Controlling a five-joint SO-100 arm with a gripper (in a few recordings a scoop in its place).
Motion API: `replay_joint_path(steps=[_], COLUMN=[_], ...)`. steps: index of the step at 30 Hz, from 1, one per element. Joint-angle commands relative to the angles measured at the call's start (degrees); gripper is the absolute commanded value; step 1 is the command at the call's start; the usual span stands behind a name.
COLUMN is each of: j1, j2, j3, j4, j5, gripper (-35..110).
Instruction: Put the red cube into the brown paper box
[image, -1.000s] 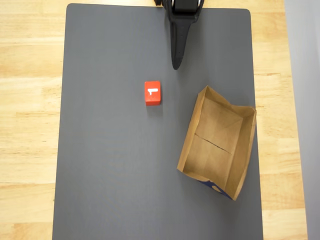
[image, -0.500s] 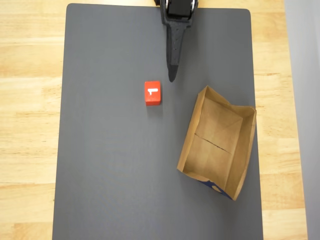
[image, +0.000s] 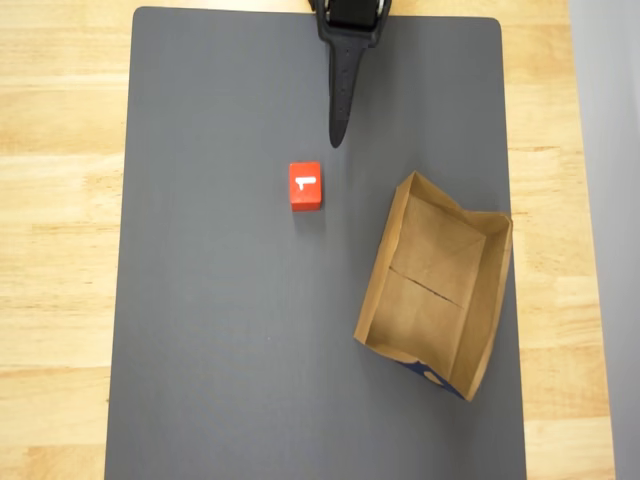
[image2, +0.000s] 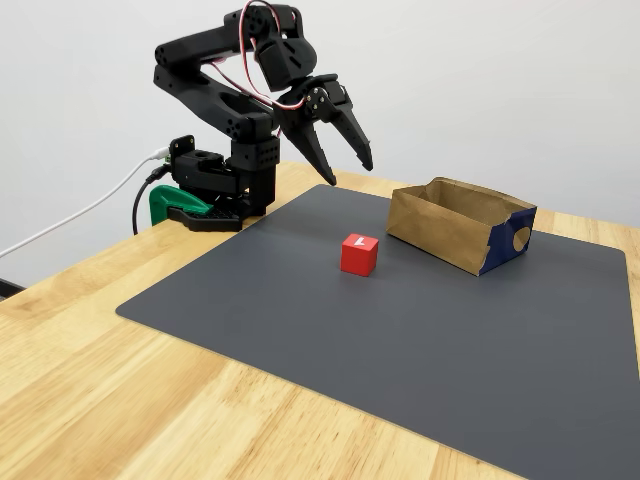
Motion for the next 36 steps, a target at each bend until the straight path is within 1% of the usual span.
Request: replay_joint_path(steps=[1, 4, 11, 22, 28, 36], j1=[1.8, 3.1, 7.2, 10.8, 11.0, 8.7], j2=[-6.1, -9.7, -19.0, -32.8, -37.8, -42.2], j3=[-3.9, -4.7, -9.7, -13.5, -14.3, -14.4], j4=[1.2, 0.0, -2.4, -11.0, -14.9, -15.0], j5=[-4.0, -8.3, -6.4, -6.8, -8.6, -12.2], gripper=[25, 25, 25, 25, 25, 30])
